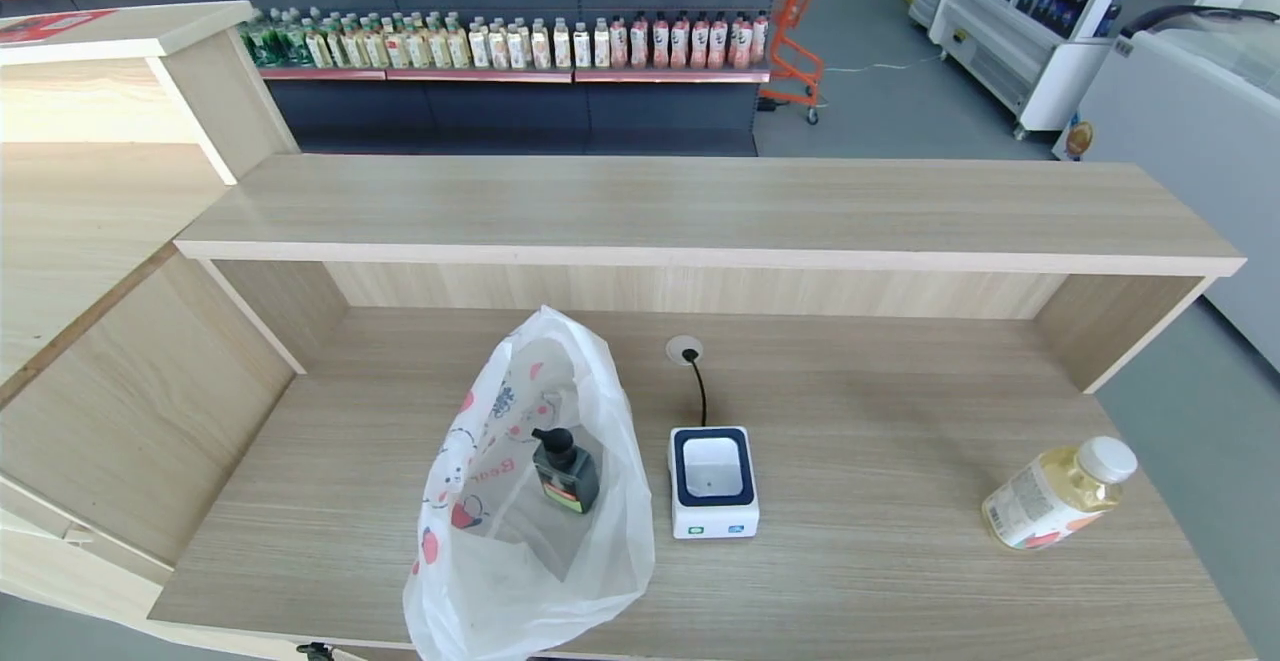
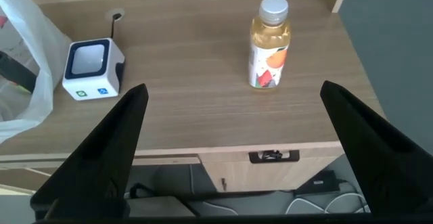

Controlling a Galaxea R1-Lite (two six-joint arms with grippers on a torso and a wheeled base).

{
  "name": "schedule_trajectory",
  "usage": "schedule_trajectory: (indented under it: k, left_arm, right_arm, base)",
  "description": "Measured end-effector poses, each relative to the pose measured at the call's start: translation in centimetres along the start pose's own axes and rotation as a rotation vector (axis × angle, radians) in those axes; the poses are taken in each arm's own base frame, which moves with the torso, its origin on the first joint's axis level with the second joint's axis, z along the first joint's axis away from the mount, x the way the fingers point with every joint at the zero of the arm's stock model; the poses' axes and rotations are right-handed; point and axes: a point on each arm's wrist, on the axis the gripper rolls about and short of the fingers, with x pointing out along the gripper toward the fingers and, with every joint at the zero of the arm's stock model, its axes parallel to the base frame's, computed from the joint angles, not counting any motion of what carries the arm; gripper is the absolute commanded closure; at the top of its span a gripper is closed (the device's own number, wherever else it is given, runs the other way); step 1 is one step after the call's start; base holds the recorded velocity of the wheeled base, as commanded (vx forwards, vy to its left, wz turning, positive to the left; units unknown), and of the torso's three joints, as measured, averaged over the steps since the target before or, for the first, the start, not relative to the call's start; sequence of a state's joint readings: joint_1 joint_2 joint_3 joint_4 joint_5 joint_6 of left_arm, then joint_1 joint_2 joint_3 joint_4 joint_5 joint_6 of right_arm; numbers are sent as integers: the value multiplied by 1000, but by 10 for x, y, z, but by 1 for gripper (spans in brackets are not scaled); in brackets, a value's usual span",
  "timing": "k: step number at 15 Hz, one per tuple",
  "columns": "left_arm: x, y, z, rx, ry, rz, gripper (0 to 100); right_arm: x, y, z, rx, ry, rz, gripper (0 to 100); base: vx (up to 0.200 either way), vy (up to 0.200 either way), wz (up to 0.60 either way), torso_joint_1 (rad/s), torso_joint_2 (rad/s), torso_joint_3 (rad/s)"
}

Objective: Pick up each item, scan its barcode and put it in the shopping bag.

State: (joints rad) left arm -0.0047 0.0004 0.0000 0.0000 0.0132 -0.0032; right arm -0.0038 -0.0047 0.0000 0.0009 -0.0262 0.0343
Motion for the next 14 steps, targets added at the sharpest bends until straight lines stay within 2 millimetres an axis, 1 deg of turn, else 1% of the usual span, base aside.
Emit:
schedule_trajectory:
  k: [1,6,8,14]
  left_arm:
    - [0,0,0,0,0,1,0]
    - [0,0,0,2,0,0,0]
    - [0,0,0,2,0,0,0]
    - [0,0,0,4,0,0,0]
  right_arm:
    - [0,0,0,0,0,1,0]
    - [0,0,0,-1,2,-1,0]
    - [0,0,0,0,2,-1,0]
    - [0,0,0,2,2,-1,0]
  base:
    - [0,0,0,0,0,0]
    - [-200,0,0,9,5,2]
    - [0,0,0,0,0,0]
    - [0,-200,0,2,2,5]
